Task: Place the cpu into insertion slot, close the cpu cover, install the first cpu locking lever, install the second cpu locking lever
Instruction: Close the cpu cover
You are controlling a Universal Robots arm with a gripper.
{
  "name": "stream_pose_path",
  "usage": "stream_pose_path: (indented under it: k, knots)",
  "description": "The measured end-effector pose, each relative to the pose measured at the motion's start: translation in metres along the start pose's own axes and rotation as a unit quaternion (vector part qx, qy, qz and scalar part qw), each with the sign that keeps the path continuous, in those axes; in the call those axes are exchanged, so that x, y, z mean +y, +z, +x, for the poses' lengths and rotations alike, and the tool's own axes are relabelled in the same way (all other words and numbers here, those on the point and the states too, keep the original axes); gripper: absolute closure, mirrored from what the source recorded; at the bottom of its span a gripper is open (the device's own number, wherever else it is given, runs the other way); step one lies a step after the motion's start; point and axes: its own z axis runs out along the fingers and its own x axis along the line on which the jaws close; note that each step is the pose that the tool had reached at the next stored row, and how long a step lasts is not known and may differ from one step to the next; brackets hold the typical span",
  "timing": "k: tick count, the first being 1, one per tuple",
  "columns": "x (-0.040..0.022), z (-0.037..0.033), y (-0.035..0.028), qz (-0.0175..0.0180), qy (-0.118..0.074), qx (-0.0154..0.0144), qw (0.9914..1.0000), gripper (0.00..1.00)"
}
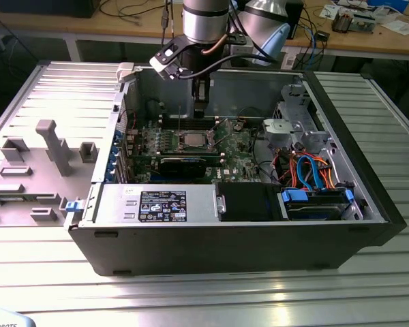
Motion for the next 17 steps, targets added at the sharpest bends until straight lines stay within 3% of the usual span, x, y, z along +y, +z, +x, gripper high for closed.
stream_pose_path:
  k: [17]
  knots:
    - [0.0024, 0.0001, -0.0002, 0.0, 0.0, -0.0002, 1.0, 0.89]
